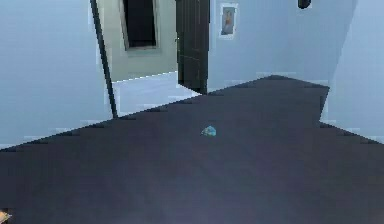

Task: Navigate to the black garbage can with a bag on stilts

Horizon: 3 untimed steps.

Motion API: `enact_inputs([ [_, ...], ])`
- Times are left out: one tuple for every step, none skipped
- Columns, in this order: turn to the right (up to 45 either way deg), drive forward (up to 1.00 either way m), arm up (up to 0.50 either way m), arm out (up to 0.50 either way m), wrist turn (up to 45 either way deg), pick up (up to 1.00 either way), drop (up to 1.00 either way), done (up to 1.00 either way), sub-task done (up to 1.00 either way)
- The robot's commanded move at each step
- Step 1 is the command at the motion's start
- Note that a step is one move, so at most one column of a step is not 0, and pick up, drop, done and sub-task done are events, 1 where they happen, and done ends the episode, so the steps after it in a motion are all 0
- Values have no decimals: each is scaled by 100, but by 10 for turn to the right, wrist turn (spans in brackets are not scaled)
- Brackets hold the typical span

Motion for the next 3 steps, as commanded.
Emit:
enact_inputs([
  [-330,0,0,0,0,0,0,0,0],
  [0,15,0,0,0,0,0,0,0],
  [-450,0,0,0,0,0,0,0,0],
])
